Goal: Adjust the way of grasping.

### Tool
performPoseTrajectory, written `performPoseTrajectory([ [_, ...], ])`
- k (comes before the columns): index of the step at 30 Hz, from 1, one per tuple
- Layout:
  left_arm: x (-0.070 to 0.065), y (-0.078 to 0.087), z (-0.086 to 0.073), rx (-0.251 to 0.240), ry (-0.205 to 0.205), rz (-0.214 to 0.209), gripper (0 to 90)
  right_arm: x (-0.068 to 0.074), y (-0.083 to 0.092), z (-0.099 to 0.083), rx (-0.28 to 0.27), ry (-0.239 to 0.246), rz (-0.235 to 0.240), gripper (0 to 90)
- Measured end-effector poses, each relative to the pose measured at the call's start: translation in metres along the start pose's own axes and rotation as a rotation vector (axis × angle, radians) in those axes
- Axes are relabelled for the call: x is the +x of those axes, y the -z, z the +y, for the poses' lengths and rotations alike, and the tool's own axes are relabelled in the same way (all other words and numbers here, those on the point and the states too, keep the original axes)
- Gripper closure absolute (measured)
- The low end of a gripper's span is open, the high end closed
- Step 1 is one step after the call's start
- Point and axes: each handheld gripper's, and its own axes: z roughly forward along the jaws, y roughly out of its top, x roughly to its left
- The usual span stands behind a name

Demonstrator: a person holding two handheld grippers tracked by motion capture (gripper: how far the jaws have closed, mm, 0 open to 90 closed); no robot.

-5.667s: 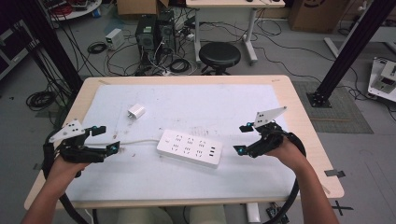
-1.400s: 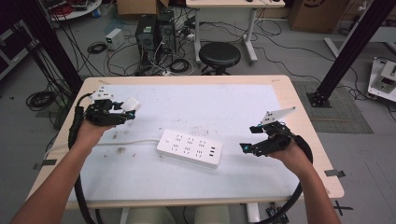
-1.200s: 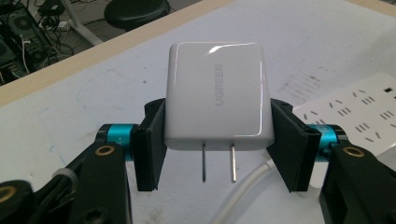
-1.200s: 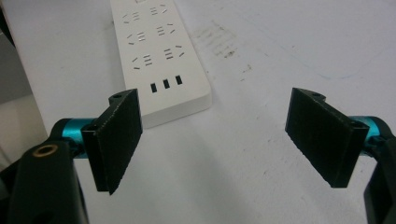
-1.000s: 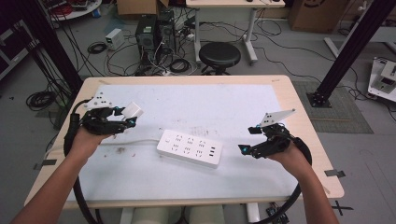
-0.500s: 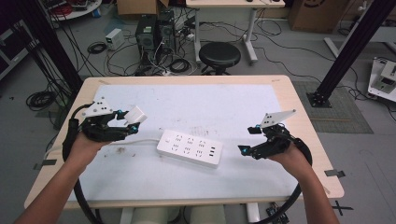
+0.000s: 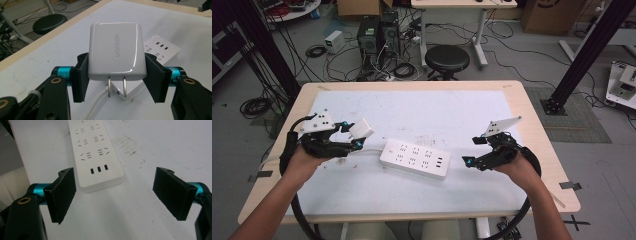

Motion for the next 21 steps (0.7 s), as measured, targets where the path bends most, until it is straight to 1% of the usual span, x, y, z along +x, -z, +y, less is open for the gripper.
performPoseTrajectory([
  [1,-0.002,-0.001,0.0,-0.005,-0.009,-0.013,42.5,0.002,0.0,0.001,-0.006,-0.01,0.011,19.2],
  [2,-0.002,-0.001,0.0,-0.005,-0.009,-0.013,42.6,0.002,-0.001,0.002,-0.011,-0.012,0.015,19.2],
  [3,-0.005,-0.003,-0.002,-0.011,-0.017,-0.026,42.5,0.002,-0.002,0.002,-0.011,-0.029,0.02,19.2],
  [5,-0.008,-0.006,-0.003,-0.007,-0.027,-0.034,42.5,0.001,-0.003,0.003,-0.014,-0.038,0.033,19.2],
  [9,-0.013,-0.009,-0.006,-0.001,-0.064,-0.031,42.6,0.002,-0.004,0.004,-0.017,-0.087,0.063,19.2],
  [10,-0.014,-0.009,-0.006,-0.003,-0.071,-0.031,42.6,0.002,-0.005,0.005,-0.014,-0.094,0.064,19.2],
  [12,-0.015,-0.01,-0.007,-0.011,-0.07,-0.034,42.6,0.003,-0.005,0.005,-0.018,-0.096,0.067,19.2],
  [14,-0.02,-0.011,-0.008,-0.003,-0.106,-0.043,42.6,0.005,-0.008,0.008,-0.018,-0.094,0.071,19.2],
  [15,-0.021,-0.012,-0.008,0.006,-0.13,-0.048,42.6,0.006,-0.009,0.009,-0.015,-0.092,0.072,19.2],
  [17,-0.025,-0.014,-0.008,0.015,-0.162,-0.064,42.6,0.008,-0.011,0.011,-0.013,-0.092,0.072,19.3],
  [18,-0.026,-0.015,-0.008,0.021,-0.172,-0.068,42.6,0.009,-0.011,0.013,-0.006,-0.095,0.074,19.2],
  [19,-0.027,-0.016,-0.009,0.024,-0.18,-0.068,42.7,0.009,-0.013,0.014,-0.011,-0.098,0.078,19.2],
  [21,-0.029,-0.017,-0.01,0.017,-0.184,-0.076,42.6,0.012,-0.015,0.016,-0.019,-0.12,0.086,19.2],
])
